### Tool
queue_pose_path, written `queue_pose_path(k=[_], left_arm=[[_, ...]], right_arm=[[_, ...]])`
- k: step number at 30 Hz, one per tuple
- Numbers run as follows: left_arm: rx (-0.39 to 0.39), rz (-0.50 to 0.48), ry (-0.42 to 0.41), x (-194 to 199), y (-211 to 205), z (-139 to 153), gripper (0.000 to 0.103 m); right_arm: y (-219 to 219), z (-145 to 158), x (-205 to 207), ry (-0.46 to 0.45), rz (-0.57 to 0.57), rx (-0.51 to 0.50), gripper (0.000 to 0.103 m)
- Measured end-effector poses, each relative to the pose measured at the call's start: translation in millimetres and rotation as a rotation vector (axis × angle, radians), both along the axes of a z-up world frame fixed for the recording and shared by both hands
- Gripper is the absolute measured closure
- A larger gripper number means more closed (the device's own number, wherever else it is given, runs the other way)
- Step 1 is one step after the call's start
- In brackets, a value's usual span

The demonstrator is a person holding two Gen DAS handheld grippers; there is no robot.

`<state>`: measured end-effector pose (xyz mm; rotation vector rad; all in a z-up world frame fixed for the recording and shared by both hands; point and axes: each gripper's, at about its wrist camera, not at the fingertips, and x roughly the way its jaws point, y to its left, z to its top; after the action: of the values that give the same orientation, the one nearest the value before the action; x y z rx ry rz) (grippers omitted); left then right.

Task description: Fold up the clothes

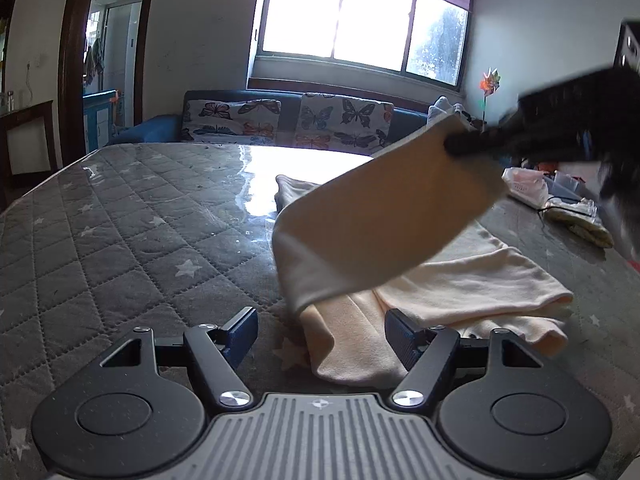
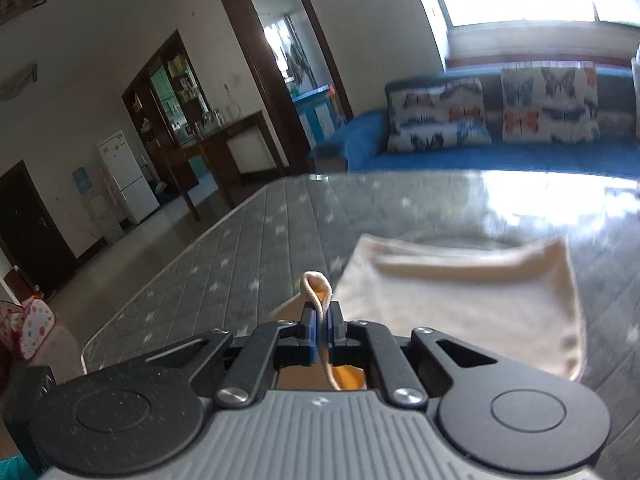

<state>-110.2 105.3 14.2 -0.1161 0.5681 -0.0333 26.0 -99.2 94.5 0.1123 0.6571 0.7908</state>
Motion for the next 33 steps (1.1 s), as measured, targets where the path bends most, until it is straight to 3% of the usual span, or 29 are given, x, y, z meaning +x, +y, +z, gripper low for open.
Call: queue_pose_path(k=[7, 13, 20, 24, 30, 33], left_arm=[[0.06, 0.055, 0.049, 13, 0, -11, 0.036], [0.095, 0.063, 0.06, 10, 4, -15, 0.039], [0.102, 0.043, 0.065, 10, 8, -15, 0.039], [0.117, 0.016, 0.074, 8, 9, -13, 0.038], [0.116, -0.054, 0.07, 0, 15, 0, 0.038], [0.095, -0.085, 0.045, -1, 18, 14, 0.038]], right_arm=[[-4, 26, -6, -0.107, -0.012, -0.026, 0.099], [-25, 26, -13, -0.11, -0.089, -0.08, 0.099], [-42, -11, 0, 0.015, -0.198, -0.136, 0.099], [-53, -45, 14, 0.142, -0.255, -0.141, 0.098], [-58, -75, 19, 0.177, -0.277, -0.194, 0.093], [-57, -73, 19, 0.125, -0.296, -0.235, 0.092]])
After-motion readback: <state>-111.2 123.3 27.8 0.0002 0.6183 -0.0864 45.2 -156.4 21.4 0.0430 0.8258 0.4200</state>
